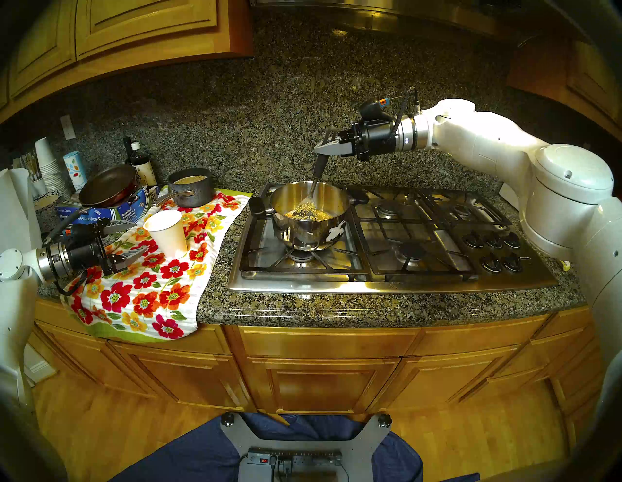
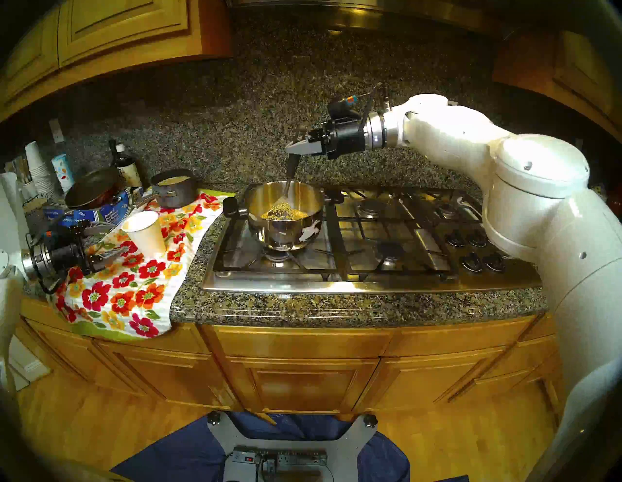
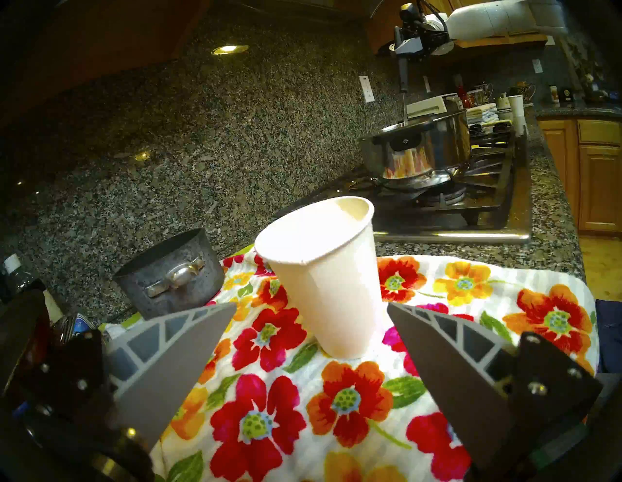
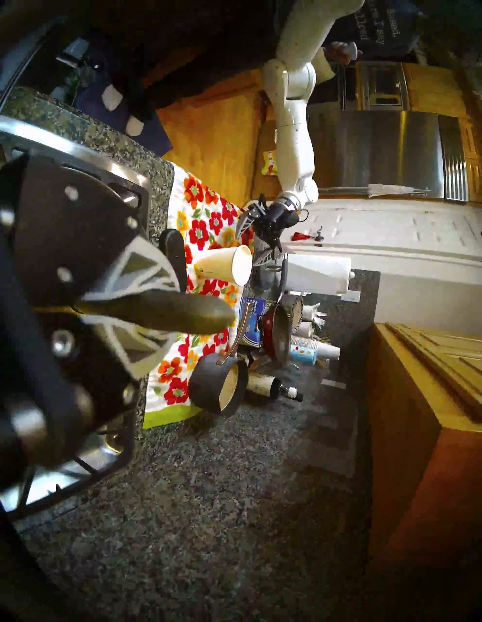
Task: Pour oats into pot and stir with a spoon
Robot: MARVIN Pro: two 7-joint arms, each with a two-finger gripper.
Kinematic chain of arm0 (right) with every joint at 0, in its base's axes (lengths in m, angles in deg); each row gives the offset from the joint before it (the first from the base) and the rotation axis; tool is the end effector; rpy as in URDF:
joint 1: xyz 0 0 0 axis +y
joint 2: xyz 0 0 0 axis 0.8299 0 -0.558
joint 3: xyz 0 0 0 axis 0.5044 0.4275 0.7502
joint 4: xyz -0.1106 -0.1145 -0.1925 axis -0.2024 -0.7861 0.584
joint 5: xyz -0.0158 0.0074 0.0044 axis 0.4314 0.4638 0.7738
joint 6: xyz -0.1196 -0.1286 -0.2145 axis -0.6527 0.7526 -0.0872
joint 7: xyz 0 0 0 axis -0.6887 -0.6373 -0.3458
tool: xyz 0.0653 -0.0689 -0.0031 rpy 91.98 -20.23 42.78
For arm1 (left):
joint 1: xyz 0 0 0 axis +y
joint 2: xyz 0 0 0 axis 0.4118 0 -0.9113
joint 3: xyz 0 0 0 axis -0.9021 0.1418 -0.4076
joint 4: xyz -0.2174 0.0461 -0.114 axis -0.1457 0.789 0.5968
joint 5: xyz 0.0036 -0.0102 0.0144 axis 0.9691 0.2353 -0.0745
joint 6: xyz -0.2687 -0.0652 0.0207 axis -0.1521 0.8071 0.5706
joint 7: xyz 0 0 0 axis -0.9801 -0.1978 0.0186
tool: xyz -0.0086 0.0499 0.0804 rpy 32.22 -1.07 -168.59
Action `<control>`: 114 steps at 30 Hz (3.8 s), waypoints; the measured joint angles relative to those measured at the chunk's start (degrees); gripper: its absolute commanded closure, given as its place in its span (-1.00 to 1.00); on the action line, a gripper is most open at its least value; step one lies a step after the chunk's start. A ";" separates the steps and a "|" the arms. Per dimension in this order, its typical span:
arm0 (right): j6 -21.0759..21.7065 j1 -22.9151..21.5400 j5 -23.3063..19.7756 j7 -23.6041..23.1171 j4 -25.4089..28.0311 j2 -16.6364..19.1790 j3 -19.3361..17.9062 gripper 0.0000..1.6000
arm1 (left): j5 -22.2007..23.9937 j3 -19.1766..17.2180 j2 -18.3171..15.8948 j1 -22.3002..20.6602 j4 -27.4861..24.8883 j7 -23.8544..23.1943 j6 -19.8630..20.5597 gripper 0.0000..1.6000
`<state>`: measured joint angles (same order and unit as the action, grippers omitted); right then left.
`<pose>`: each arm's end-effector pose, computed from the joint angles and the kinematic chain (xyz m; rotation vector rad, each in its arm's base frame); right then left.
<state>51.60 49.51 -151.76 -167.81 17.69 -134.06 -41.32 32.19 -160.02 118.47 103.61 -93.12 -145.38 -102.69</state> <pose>0.5222 0.0064 -0.0002 -1.3726 -1.4810 -1.2143 0.3306 0.3114 -0.1603 1.9028 -1.1746 1.8376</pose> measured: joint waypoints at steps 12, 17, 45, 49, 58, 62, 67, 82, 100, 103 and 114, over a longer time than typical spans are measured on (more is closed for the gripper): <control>-0.24 -0.25 2.16 0.01 0.17 3.93 1.53 1.00 | 0.04 0.00 0.00 0.00 -0.01 -0.01 0.00 -1.00; -1.26 0.16 3.05 0.09 -3.57 2.79 1.61 1.00 | 0.04 -0.01 0.00 0.00 -0.01 -0.02 0.00 -1.00; -2.69 2.01 3.08 8.36 -12.45 -7.94 0.14 1.00 | -0.01 -0.01 0.00 0.00 0.00 0.01 0.00 -1.00; -2.29 1.95 2.59 6.84 -11.69 -8.84 -0.69 1.00 | -0.01 -0.01 0.00 0.00 0.00 0.01 0.00 -1.00; -0.82 1.37 1.57 0.50 -7.10 -8.32 -2.35 1.00 | 0.02 -0.01 0.00 0.00 0.00 0.00 0.00 -1.00; -0.19 1.05 1.53 0.01 -4.87 -6.89 -2.46 1.00 | 0.02 -0.01 0.00 0.00 0.00 0.00 0.00 -1.00; 0.36 0.67 1.83 0.00 -2.87 -4.36 -2.17 1.00 | 0.01 -0.01 0.00 0.00 -0.01 0.00 0.00 -1.00; 0.04 0.50 4.56 0.00 -3.27 2.15 0.93 1.00 | 0.02 -0.01 0.00 0.00 -0.01 -0.01 0.00 -1.00; -2.02 1.65 5.94 2.91 -12.86 -1.74 2.45 1.00 | 0.00 -0.01 0.00 0.00 -0.01 -0.01 0.00 -1.00; -2.08 1.72 5.98 4.14 -13.48 -2.62 2.41 1.00 | -0.02 -0.01 0.00 0.00 -0.01 0.00 0.00 -1.00; -2.11 2.17 5.57 8.25 -14.28 -6.61 1.29 1.00 | -0.05 0.02 0.00 0.01 0.00 0.03 -0.02 -1.00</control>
<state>49.49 51.68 -146.19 -159.56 3.41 -140.66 -40.03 32.14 -160.00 118.47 103.62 -93.11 -145.35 -102.70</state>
